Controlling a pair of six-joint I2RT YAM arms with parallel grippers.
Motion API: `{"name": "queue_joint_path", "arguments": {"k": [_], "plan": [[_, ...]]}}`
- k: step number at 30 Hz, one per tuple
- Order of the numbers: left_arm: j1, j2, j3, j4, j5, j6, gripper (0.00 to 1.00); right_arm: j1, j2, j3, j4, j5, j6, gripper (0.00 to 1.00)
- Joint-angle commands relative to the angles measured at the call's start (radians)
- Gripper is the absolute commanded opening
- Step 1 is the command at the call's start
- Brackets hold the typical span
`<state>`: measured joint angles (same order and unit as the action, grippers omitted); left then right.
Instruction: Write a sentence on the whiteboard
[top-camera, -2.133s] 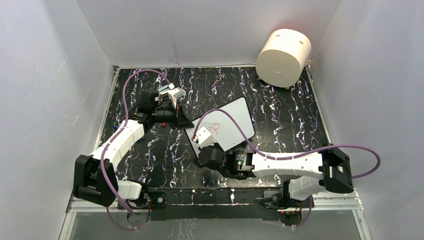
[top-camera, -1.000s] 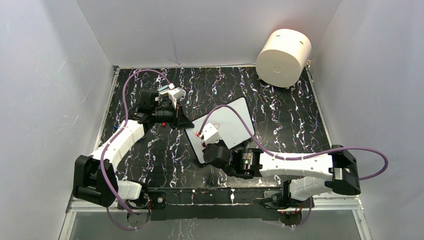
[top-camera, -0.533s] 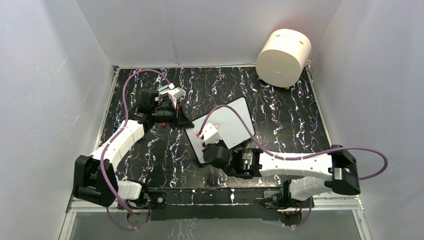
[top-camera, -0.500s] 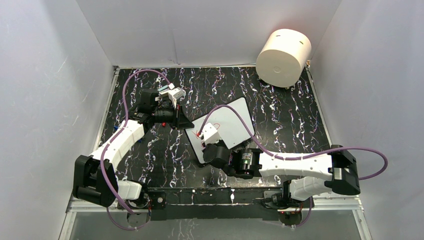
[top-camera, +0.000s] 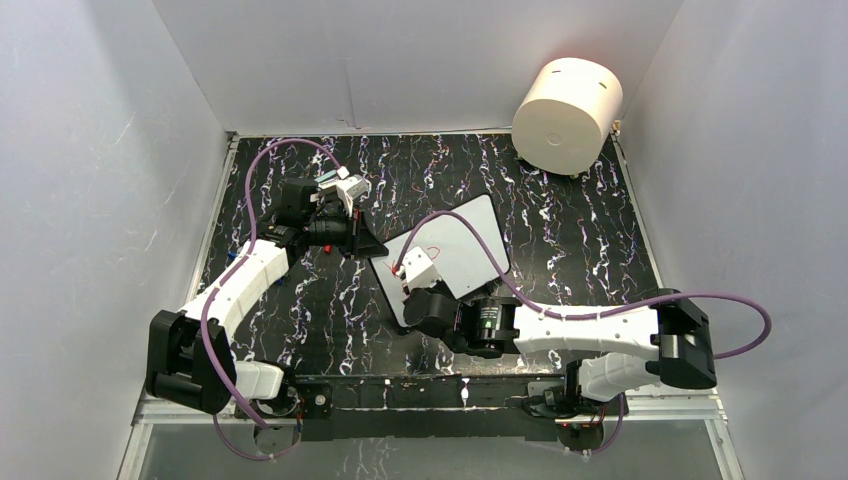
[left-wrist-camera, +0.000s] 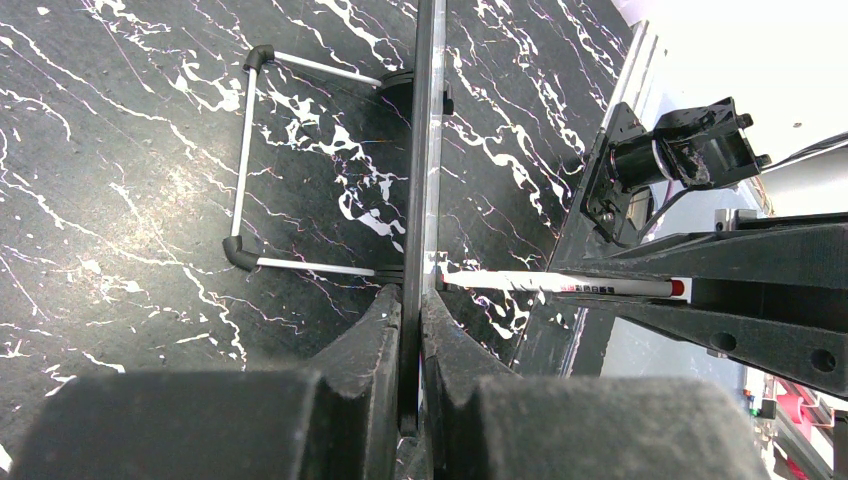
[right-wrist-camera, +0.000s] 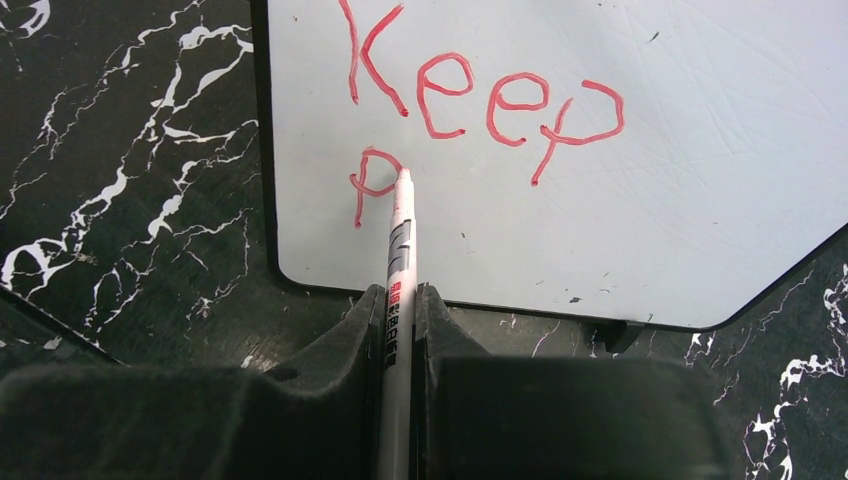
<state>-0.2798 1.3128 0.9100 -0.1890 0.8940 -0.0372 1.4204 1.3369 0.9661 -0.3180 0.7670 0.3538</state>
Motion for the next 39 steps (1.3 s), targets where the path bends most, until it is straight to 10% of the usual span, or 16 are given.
{"name": "queue_joint_path", "arguments": {"k": [1, 39], "plan": [[-0.011, 0.017, -0.016, -0.07, -0.1, 0.033, 0.0, -0.002, 0.021, 0.027, 0.005, 0.047, 0.02, 0.0], [-0.011, 0.017, -0.013, -0.071, -0.093, 0.033, 0.0, -0.009, 0.053, 0.038, -0.002, 0.046, 0.027, 0.0]]}}
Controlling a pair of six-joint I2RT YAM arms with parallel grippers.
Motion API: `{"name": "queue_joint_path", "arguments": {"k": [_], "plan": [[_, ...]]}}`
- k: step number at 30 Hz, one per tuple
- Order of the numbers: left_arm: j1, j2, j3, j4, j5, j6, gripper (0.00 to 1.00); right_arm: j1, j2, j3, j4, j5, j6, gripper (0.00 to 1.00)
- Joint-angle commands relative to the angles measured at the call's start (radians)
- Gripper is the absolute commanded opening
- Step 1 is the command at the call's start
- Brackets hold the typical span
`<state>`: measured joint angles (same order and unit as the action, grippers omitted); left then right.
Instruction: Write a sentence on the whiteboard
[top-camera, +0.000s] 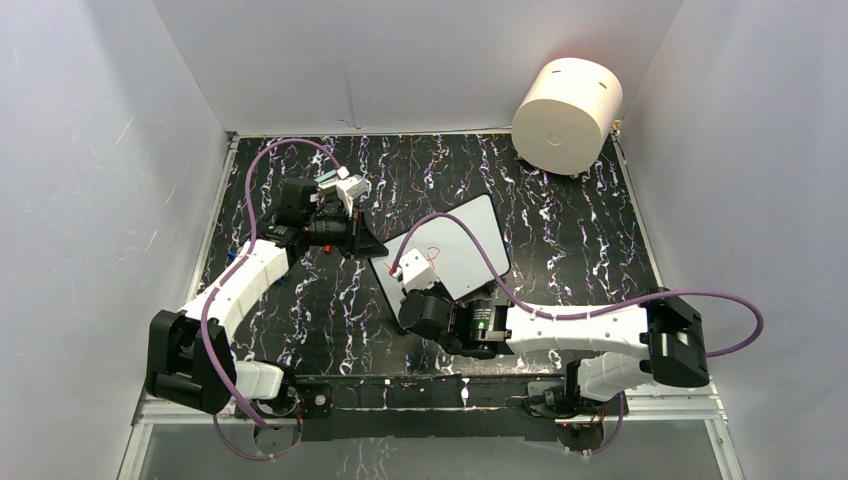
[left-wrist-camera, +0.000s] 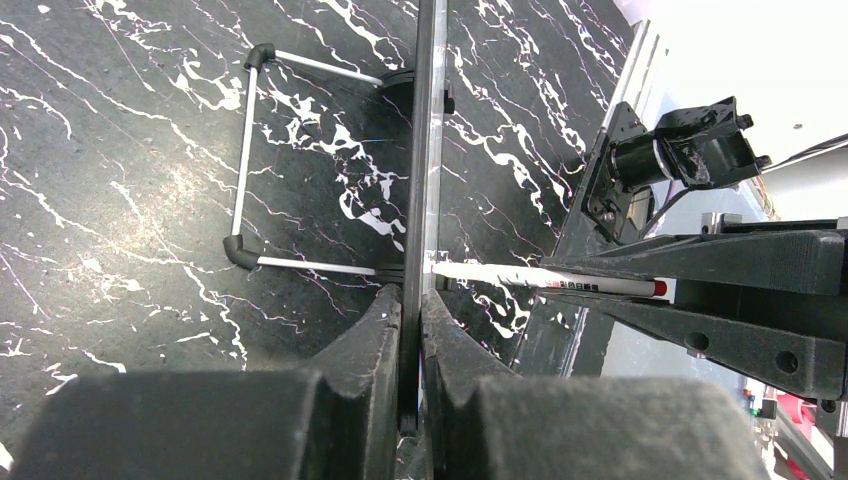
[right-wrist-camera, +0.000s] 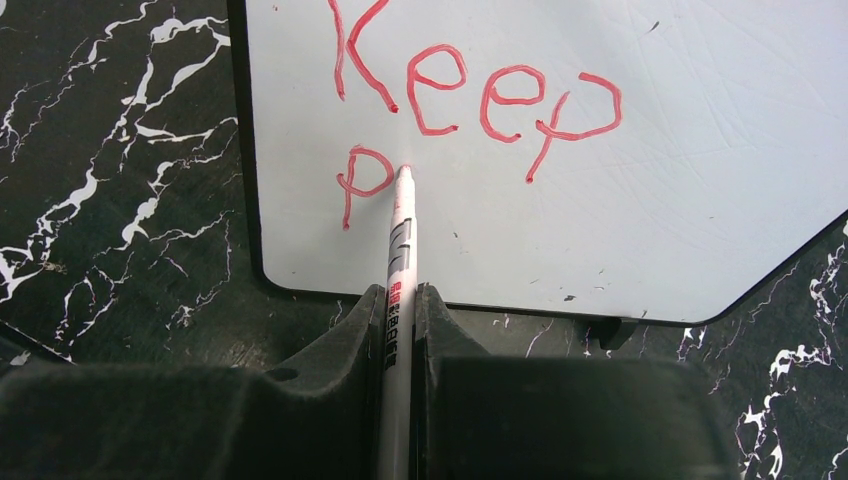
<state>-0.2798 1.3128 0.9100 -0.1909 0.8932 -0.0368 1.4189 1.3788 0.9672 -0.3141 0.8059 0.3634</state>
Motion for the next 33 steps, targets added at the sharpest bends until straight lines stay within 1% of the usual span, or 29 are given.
{"name": "queue_joint_path", "arguments": {"k": [1, 12, 21, 33], "plan": [[-0.011, 0.016, -0.014, -0.07, -0.093, 0.032, 0.0, -0.009, 0.01, 0.037, -0.012, 0.0, 0.021, 0.0], [-0.011, 0.018, -0.013, -0.07, -0.092, 0.032, 0.0, -0.008, 0.012, 0.029, -0.059, -0.035, 0.049, 0.0], [-0.011, 0.022, -0.011, -0.069, -0.091, 0.032, 0.0, -0.008, 0.01, 0.028, -0.106, 0.013, 0.078, 0.0], [-0.01, 0.025, -0.011, -0.069, -0.089, 0.032, 0.0, -0.008, -0.014, 0.004, -0.054, 0.071, 0.083, 0.0]]}}
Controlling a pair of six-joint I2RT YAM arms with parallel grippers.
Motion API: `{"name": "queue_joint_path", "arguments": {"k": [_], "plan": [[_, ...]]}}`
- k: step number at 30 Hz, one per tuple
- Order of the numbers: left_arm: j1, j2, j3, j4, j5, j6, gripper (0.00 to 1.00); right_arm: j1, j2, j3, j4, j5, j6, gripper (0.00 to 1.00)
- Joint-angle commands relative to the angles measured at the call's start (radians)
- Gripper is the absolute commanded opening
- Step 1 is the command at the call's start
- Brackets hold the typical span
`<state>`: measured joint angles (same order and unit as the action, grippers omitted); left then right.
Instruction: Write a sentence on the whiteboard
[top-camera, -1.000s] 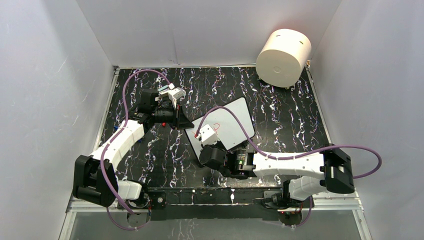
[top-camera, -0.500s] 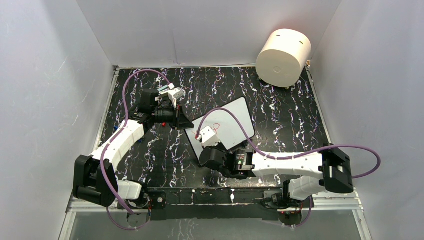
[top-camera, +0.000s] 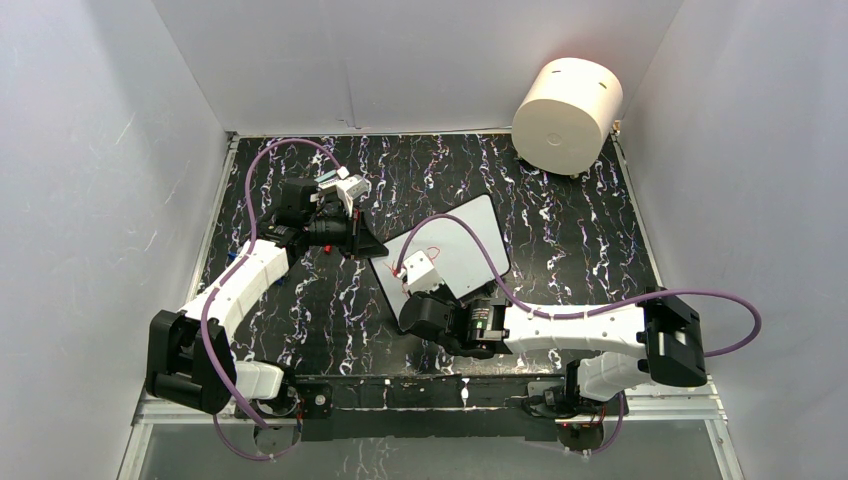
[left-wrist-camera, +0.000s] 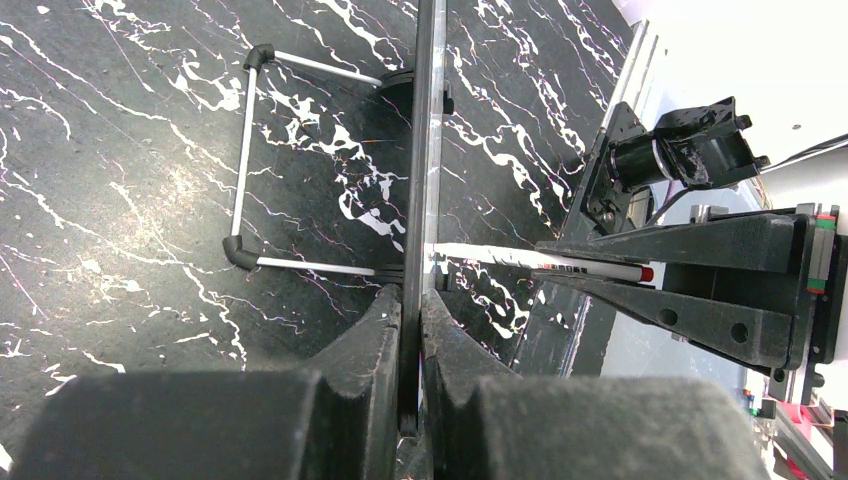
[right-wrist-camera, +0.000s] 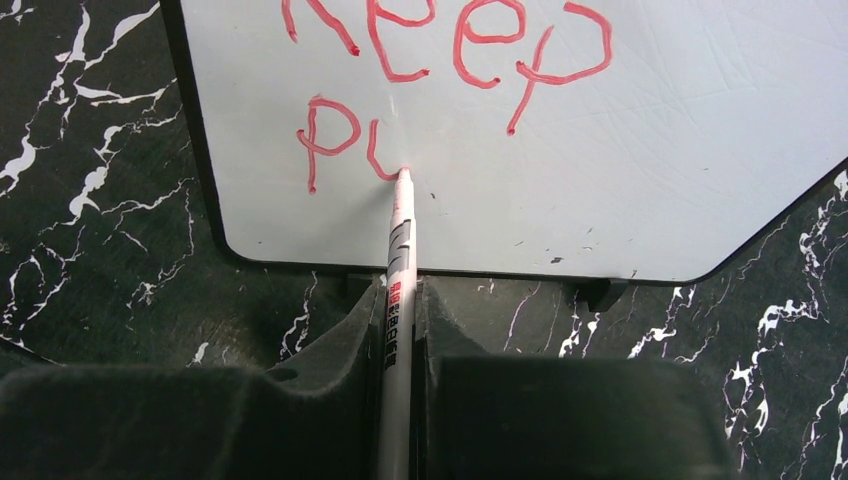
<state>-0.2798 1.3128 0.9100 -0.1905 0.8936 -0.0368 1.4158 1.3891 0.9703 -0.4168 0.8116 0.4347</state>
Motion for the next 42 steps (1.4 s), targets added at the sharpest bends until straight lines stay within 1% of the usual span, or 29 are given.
{"name": "queue_joint_path", "arguments": {"k": [1, 10, 18, 29, 42], "plan": [[-0.01, 0.025, -0.011, -0.069, -0.088, 0.032, 0.0, -0.005, -0.026, 0.001, 0.053, 0.069, 0.011, 0.0], [-0.01, 0.026, -0.011, -0.069, -0.087, 0.032, 0.0, -0.005, -0.049, -0.004, 0.109, 0.087, -0.021, 0.0], [-0.01, 0.028, -0.011, -0.07, -0.088, 0.032, 0.0, -0.007, -0.048, -0.002, 0.112, 0.094, -0.026, 0.0], [-0.011, 0.028, -0.012, -0.069, -0.087, 0.032, 0.0, -0.007, -0.032, 0.001, 0.038, 0.031, 0.019, 0.0], [-0.011, 0.031, -0.012, -0.07, -0.088, 0.033, 0.0, -0.006, -0.029, -0.016, -0.016, 0.028, 0.066, 0.0]]}}
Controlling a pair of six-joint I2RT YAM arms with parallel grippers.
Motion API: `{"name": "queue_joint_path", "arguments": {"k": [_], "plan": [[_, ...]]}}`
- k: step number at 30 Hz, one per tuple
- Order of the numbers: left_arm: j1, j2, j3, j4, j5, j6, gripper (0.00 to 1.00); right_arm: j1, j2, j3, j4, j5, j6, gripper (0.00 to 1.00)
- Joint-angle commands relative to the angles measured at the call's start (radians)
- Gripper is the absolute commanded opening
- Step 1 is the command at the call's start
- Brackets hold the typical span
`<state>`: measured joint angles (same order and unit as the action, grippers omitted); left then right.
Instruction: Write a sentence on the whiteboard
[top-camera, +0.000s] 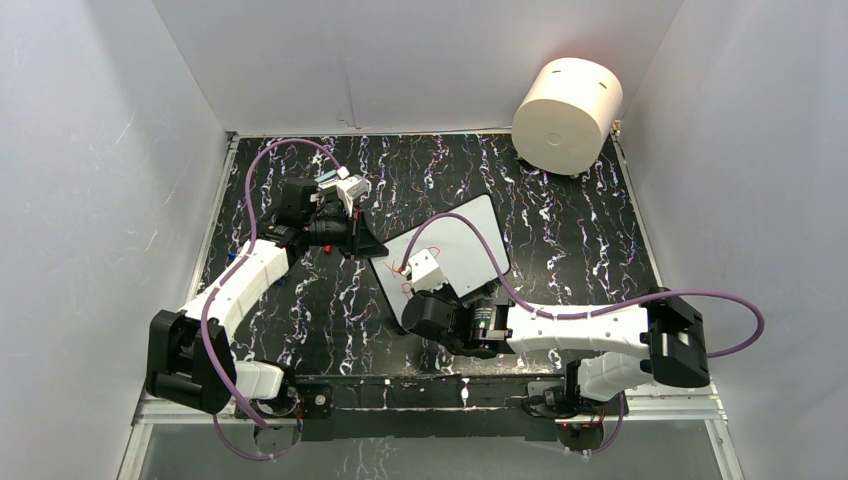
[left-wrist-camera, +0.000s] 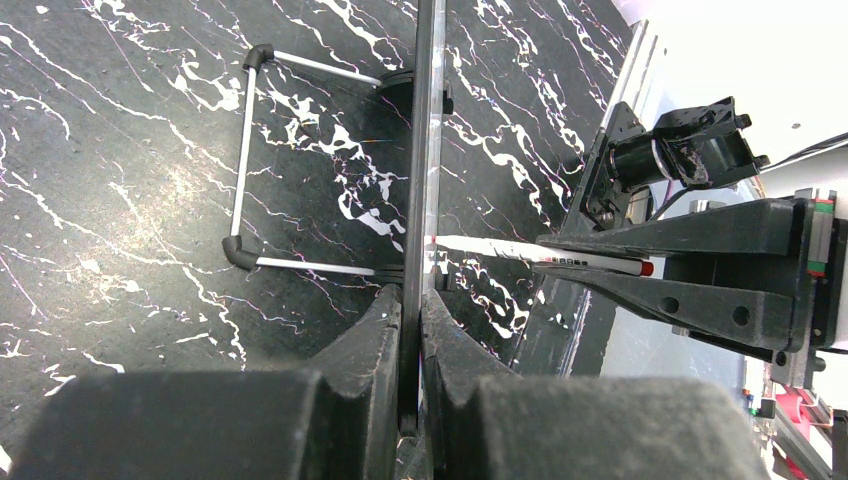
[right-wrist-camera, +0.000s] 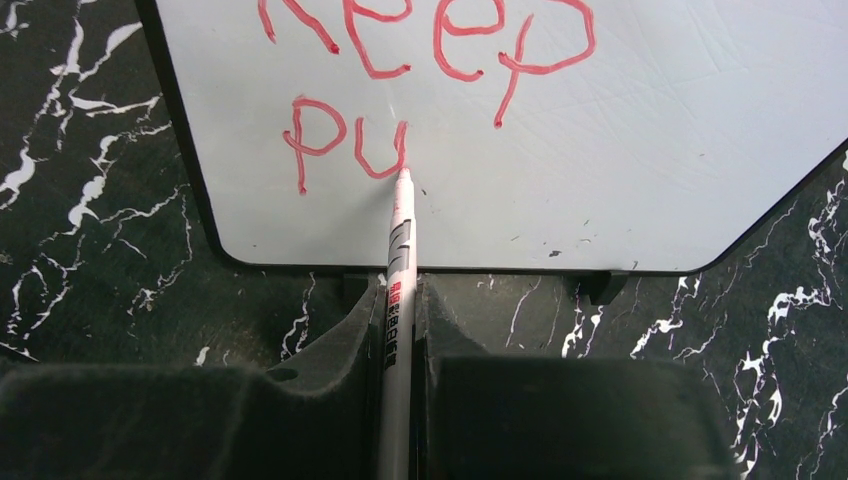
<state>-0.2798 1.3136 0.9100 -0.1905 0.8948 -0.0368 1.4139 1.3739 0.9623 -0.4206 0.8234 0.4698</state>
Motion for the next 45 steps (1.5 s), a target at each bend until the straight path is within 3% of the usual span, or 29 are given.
{"name": "queue_joint_path", "arguments": {"k": [1, 18, 45], "plan": [[-0.011, 0.029, -0.011, -0.069, -0.091, 0.032, 0.0, -0.004, -0.015, -0.008, -0.014, 0.021, 0.033, 0.0], [-0.011, 0.03, -0.011, -0.069, -0.094, 0.032, 0.0, -0.005, -0.089, -0.037, 0.06, 0.021, -0.014, 0.0], [-0.011, 0.03, -0.011, -0.069, -0.089, 0.032, 0.0, -0.032, -0.026, -0.031, 0.123, -0.016, -0.053, 0.0]]}}
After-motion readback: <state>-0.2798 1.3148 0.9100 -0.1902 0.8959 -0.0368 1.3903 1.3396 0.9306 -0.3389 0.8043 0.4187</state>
